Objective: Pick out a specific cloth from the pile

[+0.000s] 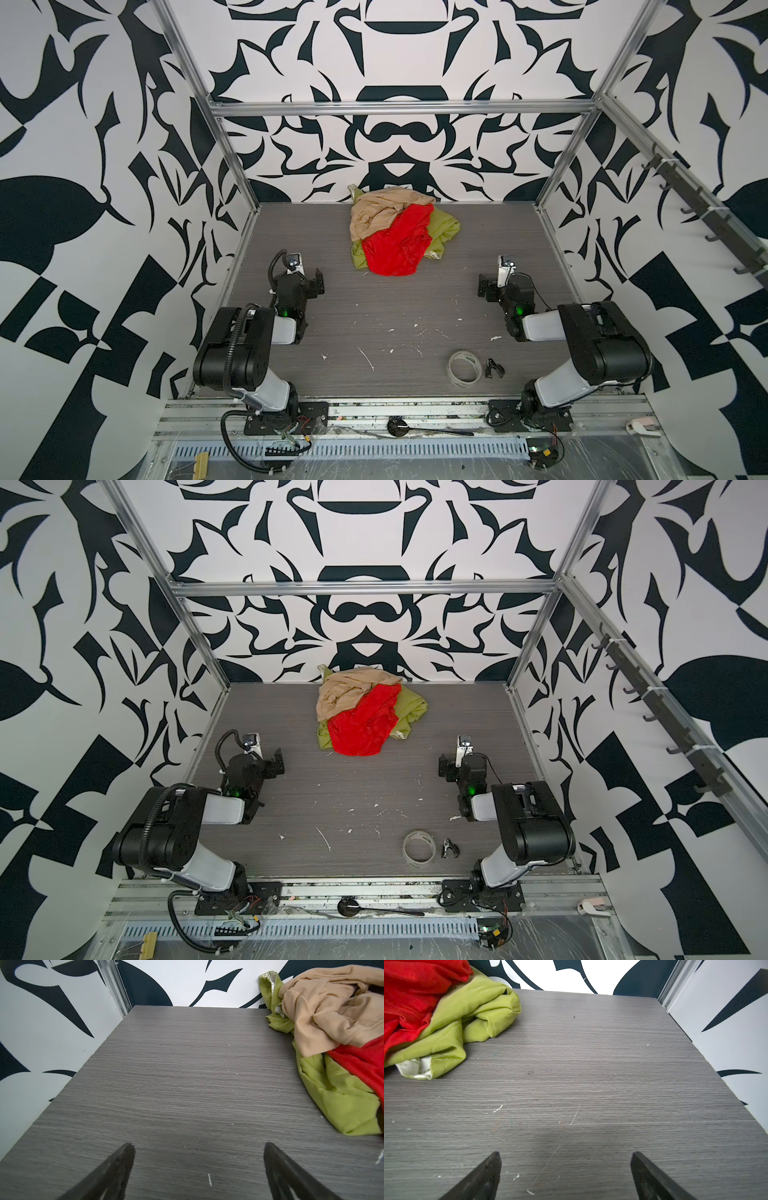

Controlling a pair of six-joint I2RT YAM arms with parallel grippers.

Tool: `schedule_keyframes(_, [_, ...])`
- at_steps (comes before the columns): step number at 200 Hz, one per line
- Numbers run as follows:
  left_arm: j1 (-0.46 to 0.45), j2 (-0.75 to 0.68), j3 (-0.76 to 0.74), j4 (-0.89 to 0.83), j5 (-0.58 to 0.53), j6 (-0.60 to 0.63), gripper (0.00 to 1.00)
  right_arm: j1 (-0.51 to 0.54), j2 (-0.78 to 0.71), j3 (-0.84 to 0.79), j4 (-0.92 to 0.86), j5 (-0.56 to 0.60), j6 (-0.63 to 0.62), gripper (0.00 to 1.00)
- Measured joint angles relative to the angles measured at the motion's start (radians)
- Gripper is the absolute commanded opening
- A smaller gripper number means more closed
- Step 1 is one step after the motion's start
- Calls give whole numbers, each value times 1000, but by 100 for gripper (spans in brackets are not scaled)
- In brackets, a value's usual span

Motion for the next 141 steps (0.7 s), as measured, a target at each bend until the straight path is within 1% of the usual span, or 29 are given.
schedule_keyframes(112, [0, -2, 0, -2, 0, 0, 99, 0, 0, 0, 0, 27, 3, 100])
schedule_keyframes(130, [-1, -28, 0, -22, -6, 0, 99, 0, -10, 0, -8, 36, 6, 100])
schedule_keyframes(141, [-10, -61, 0, -44, -19, 1, 99, 3, -42, 0, -40, 45, 8, 99])
